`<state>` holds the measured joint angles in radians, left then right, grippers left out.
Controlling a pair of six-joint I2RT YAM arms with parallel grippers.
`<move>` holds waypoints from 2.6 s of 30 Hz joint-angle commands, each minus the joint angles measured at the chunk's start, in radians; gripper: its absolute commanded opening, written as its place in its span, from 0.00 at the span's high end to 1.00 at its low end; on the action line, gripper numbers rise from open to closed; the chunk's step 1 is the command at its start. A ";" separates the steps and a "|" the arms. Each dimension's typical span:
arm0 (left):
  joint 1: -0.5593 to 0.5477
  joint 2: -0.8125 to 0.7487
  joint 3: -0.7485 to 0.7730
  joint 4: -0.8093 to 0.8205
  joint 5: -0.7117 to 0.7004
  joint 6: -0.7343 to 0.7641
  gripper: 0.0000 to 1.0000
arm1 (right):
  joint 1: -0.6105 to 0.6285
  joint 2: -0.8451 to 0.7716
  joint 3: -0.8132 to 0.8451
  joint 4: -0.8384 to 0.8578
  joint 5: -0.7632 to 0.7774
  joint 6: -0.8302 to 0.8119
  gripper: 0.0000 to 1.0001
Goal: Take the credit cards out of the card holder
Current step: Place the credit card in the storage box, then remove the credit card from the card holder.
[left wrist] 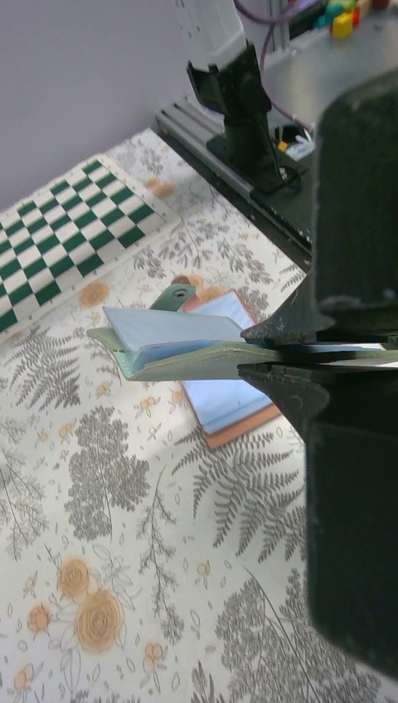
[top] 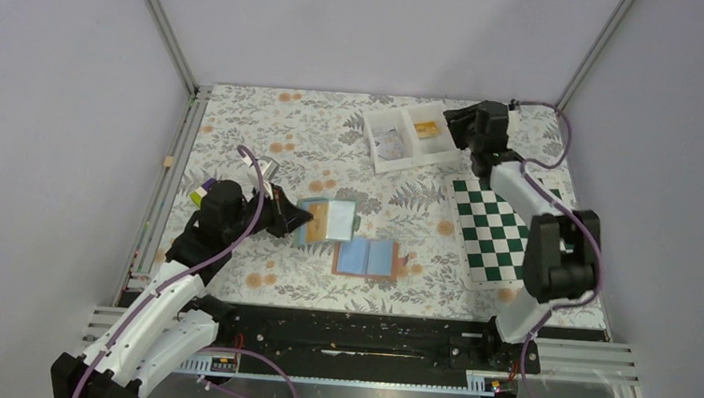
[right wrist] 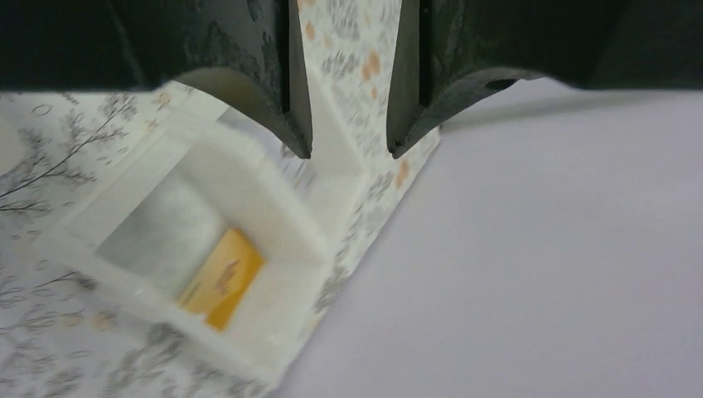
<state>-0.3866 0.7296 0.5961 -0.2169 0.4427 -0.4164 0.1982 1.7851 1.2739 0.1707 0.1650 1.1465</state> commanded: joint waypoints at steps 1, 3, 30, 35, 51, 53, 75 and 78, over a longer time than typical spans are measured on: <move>-0.002 -0.029 0.016 0.120 0.074 -0.098 1.00 | -0.001 -0.209 -0.170 0.224 -0.431 -0.190 0.55; -0.002 -0.026 0.008 0.173 0.113 -0.152 1.00 | 0.004 -0.291 -0.229 0.226 -0.619 -0.209 0.54; -0.004 0.174 -0.052 0.841 0.430 -0.597 1.00 | 0.432 -0.727 -0.692 0.586 -0.917 -0.129 0.56; -0.004 0.208 -0.071 0.990 0.465 -0.701 1.00 | 0.432 -0.708 -0.679 0.537 -0.900 -0.162 0.57; -0.012 0.225 -0.094 1.011 0.491 -0.719 1.00 | 0.432 -0.638 -0.661 0.725 -0.932 -0.062 0.79; -0.015 0.225 -0.097 1.010 0.494 -0.721 1.00 | 0.432 -0.622 -0.660 0.745 -0.927 -0.049 0.80; 0.005 0.234 -0.053 0.920 0.560 -0.736 1.00 | 0.419 -0.683 -0.718 0.728 -0.928 -0.078 1.00; 0.015 0.223 -0.048 0.903 0.567 -0.734 1.00 | 0.416 -0.699 -0.729 0.695 -0.925 -0.093 1.00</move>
<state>-0.3790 0.9649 0.5014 0.6876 0.9432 -1.1568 0.6178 1.1313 0.5442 0.8497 -0.7761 1.0946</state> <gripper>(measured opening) 0.055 0.016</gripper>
